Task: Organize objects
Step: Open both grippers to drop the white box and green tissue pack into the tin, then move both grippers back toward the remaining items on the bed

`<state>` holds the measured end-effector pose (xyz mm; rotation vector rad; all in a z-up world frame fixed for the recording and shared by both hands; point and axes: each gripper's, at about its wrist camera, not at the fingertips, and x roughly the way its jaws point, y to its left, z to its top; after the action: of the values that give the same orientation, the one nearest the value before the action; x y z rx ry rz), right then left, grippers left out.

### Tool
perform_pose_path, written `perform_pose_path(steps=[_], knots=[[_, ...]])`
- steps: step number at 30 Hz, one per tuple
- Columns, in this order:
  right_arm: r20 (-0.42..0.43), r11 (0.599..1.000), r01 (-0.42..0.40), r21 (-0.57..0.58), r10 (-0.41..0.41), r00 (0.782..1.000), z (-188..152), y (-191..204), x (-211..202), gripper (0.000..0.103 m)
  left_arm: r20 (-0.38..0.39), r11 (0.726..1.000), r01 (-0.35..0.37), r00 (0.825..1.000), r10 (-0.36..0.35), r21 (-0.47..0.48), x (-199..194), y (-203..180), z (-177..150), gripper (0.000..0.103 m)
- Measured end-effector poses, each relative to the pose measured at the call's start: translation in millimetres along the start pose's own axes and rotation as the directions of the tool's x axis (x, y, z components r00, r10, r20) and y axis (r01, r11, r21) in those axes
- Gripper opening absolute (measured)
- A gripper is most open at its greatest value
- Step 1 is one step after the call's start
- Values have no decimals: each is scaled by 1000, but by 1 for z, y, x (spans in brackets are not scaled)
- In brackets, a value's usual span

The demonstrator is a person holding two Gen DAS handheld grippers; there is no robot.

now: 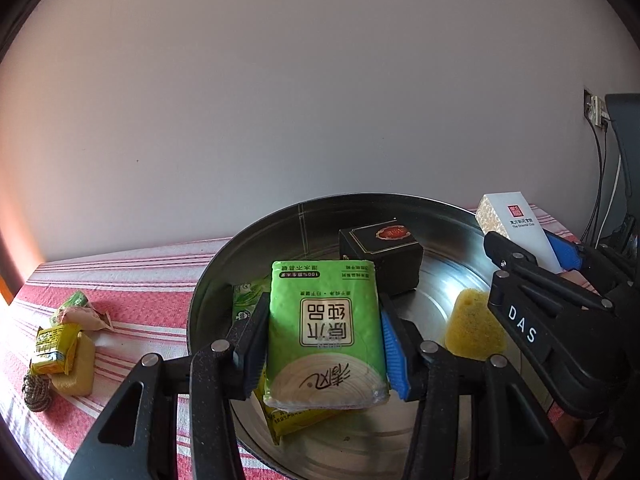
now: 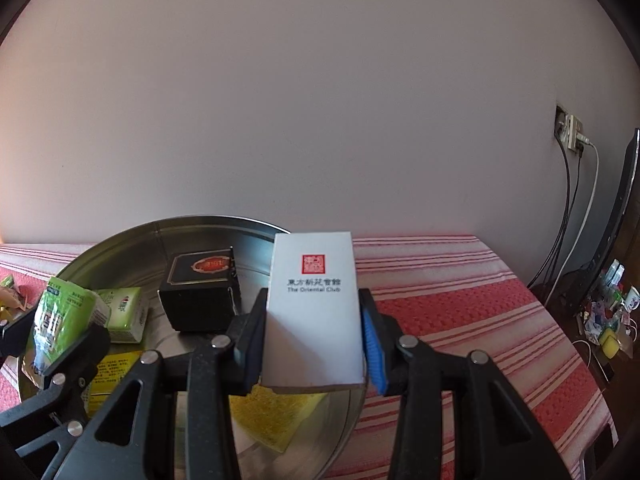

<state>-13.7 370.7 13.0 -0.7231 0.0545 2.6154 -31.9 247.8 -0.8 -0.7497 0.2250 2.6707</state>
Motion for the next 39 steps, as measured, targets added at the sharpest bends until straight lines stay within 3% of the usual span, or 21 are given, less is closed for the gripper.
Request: perform_pose_path(steps=[8,9,11,13,14,15,16,21,39], knots=[[-14,1000,-27,2,27,1000,-1,2,4,42,-37,999,-12,999,11,-29,14,12,-3,55],[-14,999,-35,0,35,999,-1,3,4,42,-39,999,0,999,-1,-33,15,12,-2,59],[-11,998,-54,-6,54,998,-1,5,3,42,-24,999,-4,1000,4,-33,11,13,0,84],[-2,996,-86,-4,86,996,0,5,1,45,25,999,-28,999,29,-16,3,8,0,94],[-5,995,-102,-1,102,995,1,5,-1,61,48,999,-35,998,36,-9,-1,8,0,96],[0,994,-112,5,112,994,2,4,-3,81,67,999,-40,997,40,-4,-6,10,1,96],[19,993,-117,13,117,993,2,3,-7,87,82,999,-43,996,43,-2,-8,8,1,96],[89,993,-115,10,113,990,6,5,-23,99,124,998,-51,991,55,-34,-21,18,-4,99],[100,991,-129,24,126,987,0,12,-30,103,153,988,-127,978,140,-91,-42,49,-16,99]])
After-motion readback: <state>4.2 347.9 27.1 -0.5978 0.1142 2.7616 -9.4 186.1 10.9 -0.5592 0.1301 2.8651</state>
